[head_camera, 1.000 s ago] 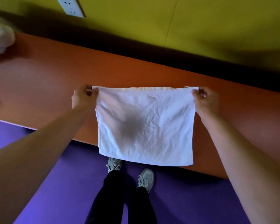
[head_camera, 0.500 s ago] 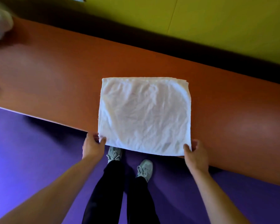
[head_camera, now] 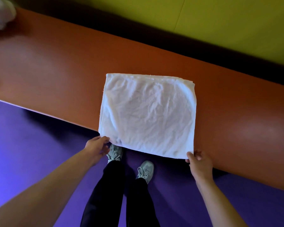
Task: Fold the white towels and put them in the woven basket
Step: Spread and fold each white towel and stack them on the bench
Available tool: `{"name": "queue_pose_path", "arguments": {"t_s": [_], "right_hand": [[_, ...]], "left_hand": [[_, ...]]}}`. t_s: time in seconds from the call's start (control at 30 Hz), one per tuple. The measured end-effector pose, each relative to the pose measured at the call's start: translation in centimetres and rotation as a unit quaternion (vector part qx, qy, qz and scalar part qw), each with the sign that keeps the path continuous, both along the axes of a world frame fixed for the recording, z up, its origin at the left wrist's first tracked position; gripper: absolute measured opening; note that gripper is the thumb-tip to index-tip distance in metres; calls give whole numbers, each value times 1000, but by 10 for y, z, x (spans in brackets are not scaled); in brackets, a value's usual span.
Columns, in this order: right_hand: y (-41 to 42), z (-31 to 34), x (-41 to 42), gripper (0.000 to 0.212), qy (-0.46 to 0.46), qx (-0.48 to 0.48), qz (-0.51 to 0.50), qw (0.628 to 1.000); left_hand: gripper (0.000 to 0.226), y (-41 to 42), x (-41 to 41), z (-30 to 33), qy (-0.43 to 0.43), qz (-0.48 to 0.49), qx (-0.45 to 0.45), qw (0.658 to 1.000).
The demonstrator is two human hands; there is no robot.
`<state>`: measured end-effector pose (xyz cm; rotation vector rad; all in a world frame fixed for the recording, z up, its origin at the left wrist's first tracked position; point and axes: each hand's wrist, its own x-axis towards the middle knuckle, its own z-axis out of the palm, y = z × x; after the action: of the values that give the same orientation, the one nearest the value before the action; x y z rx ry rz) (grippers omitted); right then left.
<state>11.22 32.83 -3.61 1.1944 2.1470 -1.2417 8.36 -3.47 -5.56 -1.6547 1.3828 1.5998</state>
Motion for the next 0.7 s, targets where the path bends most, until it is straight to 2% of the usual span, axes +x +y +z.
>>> {"name": "queue_pose_path", "arguments": {"t_s": [0.07, 0.17, 0.23, 0.3, 0.4, 0.57, 0.7], "right_hand": [[-1, 7, 0, 12, 12, -3, -2, 1000], [-1, 14, 4, 17, 20, -1, -26, 999], [-3, 20, 6, 22, 32, -4, -66, 997], [-5, 31, 4, 23, 58, -10, -108, 992], [-8, 44, -10, 22, 102, -55, -157, 981], [-11, 72, -70, 13, 151, -163, -228, 948], [-18, 90, -130, 6, 166, -198, -238, 936]], "left_hand": [[11, 0, 2, 5, -1, -40, -27, 999], [20, -4, 14, 12, 16, -59, -74, 995], [20, -7, 21, 24, 40, -34, -72, 996], [20, -11, 27, 36, 59, -53, -101, 992], [18, -17, 22, 58, 100, -64, -134, 984], [15, -17, -24, 94, 194, 30, -82, 977], [4, -19, -81, 103, 191, 71, -50, 978]]}}
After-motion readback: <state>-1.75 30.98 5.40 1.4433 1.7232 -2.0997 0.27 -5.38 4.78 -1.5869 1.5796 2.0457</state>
